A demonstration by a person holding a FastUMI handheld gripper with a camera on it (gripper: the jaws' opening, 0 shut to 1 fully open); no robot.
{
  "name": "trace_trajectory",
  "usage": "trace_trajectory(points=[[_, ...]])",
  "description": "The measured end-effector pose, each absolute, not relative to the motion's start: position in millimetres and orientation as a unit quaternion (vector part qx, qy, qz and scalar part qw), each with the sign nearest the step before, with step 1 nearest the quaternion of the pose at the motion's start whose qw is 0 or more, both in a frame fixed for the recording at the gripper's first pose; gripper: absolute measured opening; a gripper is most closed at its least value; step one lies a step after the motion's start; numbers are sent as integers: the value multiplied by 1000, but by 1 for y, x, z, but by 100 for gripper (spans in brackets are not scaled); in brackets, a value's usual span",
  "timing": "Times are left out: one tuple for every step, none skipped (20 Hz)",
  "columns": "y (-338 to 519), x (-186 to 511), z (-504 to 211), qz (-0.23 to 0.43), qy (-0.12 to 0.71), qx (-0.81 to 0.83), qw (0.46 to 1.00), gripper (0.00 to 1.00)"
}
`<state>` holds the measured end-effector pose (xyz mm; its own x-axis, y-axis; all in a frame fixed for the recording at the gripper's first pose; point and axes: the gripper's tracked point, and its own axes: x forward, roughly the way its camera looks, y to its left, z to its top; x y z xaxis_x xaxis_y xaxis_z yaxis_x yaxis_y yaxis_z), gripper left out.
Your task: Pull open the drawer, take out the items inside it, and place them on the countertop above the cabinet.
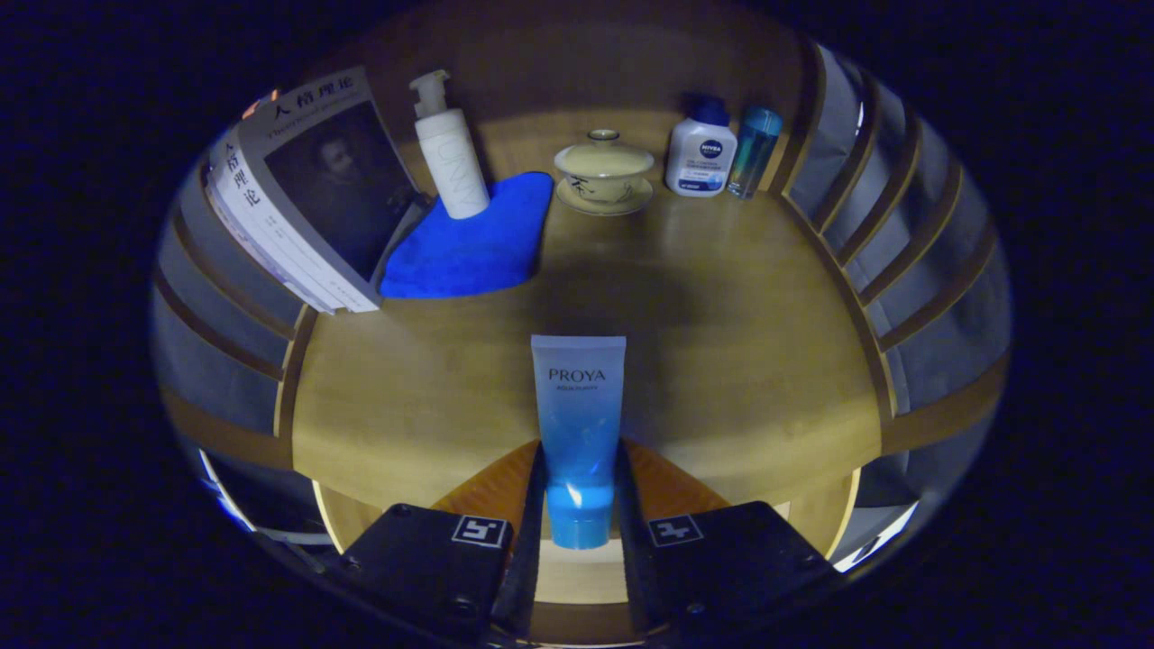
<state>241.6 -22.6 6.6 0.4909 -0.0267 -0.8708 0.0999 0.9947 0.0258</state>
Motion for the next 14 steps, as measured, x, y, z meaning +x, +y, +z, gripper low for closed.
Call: trace_trajectory(points=[[-25,244,5,-39,504,33,862,43],[-24,245,3,-38,504,34,862,43],[-24,244,2,-35,507,35,861,43],[-24,245,2,-33,507,36,860,43],[-25,245,2,-34,508,36,860,44],[-25,244,1,-33,510,36,859,46],[-25,244,2,-33,511,37,858,48],[-24,246,2,-30,507,39,861,49],[-24,246,3,-30,503,40,863,50],[-25,246,4,-34,499,38,865,50],[-25,248,6,-35,492,39,869,51],[-24,246,9,-34,489,38,871,52],[-23,243,13,-34,486,40,873,54],[-20,241,16,-29,482,43,875,61]])
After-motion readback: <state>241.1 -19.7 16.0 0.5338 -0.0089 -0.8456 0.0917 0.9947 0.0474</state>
